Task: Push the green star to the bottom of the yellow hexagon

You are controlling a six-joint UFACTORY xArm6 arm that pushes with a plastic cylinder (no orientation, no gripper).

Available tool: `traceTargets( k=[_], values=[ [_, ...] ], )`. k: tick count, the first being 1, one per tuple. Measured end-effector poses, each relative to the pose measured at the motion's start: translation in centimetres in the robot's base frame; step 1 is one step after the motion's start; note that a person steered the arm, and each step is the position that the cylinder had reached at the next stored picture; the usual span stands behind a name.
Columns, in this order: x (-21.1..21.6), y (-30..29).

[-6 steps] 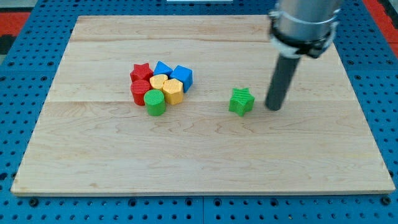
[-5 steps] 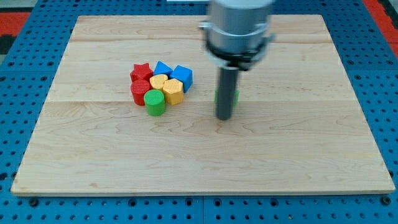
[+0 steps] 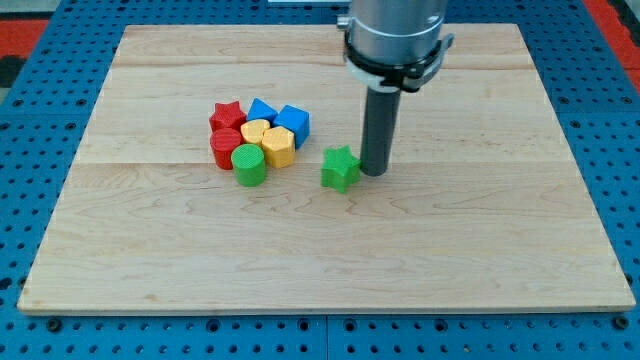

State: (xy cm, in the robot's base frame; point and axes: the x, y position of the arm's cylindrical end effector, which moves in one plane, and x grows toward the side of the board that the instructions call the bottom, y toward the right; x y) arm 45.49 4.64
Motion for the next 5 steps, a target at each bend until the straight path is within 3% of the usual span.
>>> traceTargets(
  k=[3, 5],
  values=[
    [0.3, -5.0],
    [0.4, 2.2]
  ],
)
